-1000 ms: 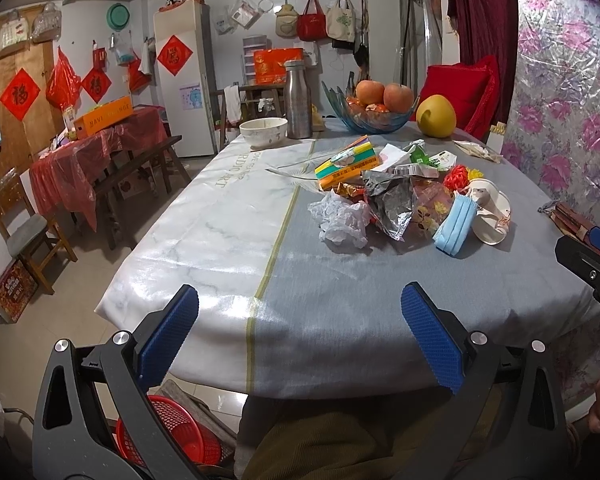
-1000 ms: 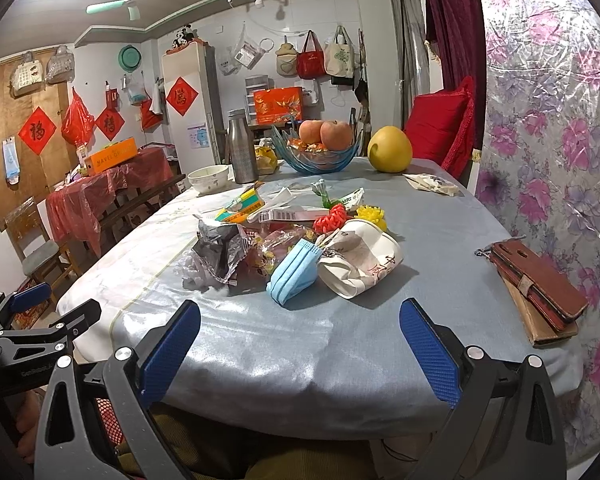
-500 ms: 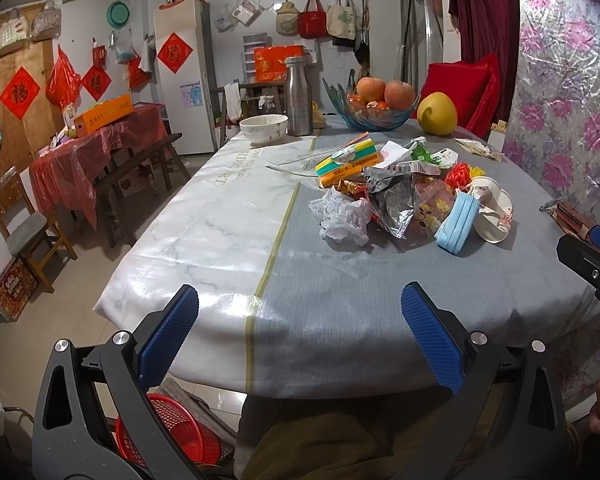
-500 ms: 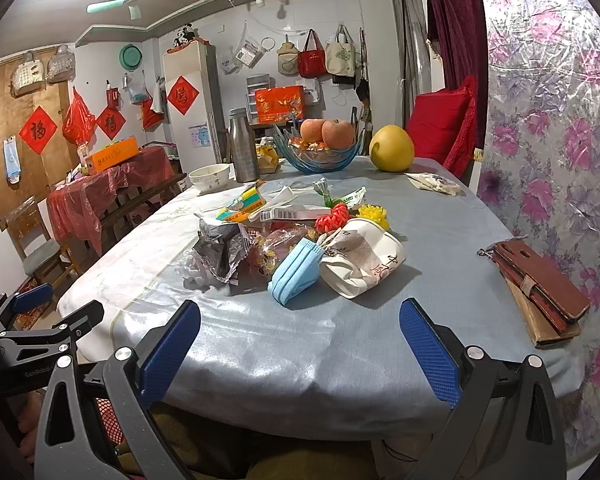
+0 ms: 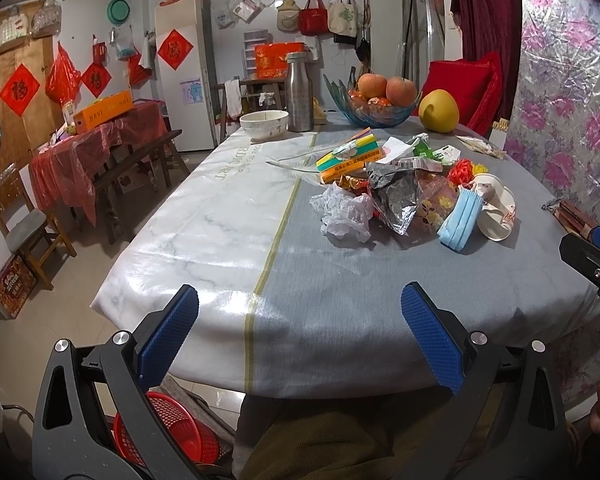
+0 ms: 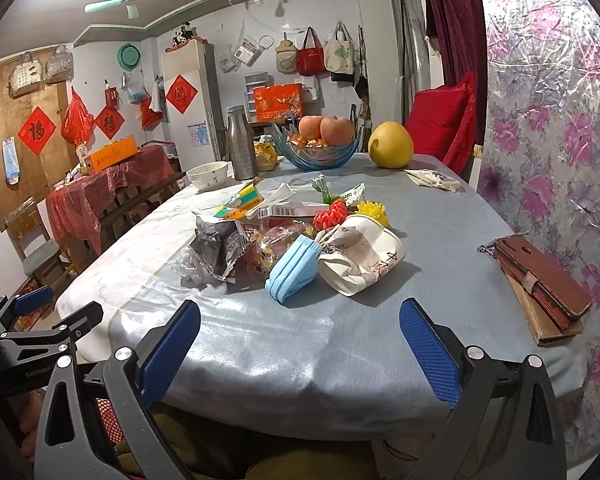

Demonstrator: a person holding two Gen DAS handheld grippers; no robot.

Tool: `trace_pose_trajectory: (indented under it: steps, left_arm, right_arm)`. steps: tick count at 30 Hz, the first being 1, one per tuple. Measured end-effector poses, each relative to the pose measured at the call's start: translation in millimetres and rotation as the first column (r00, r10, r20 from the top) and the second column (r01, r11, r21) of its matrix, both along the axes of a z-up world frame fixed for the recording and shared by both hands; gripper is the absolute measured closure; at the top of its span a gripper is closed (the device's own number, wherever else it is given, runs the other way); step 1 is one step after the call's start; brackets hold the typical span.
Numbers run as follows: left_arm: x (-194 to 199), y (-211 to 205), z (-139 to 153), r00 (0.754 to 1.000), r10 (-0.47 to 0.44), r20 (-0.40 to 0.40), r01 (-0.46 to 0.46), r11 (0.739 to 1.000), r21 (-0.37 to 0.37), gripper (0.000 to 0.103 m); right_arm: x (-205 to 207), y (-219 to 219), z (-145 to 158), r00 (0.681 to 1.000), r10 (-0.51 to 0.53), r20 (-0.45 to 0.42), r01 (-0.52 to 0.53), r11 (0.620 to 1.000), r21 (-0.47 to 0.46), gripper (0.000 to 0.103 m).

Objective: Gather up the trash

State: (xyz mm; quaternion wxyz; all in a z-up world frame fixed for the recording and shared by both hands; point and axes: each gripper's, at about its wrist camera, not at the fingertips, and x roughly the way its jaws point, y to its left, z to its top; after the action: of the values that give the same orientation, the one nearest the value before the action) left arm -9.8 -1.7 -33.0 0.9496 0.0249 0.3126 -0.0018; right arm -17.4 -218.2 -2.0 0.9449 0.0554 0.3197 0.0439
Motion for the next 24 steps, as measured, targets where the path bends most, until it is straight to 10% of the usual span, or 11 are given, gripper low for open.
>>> trace_pose_trajectory:
  steps: [14, 24]
  left_arm:
    - [47, 12, -29, 0.996, 0.018, -0.093, -0.018, 1.000, 0.007, 0.006]
    - [113, -32, -10, 0.988, -0.139, -0.068, 0.138, 0.990, -0.020, 0.006]
  right_arm:
    - [43, -16, -51, 0.994, 0.007, -0.110, -0.001, 0.999, 0.047, 0.005]
    - [70, -11, -81, 0.989, 0.038, -0.146, -0.028, 0.997, 0.069, 0.005]
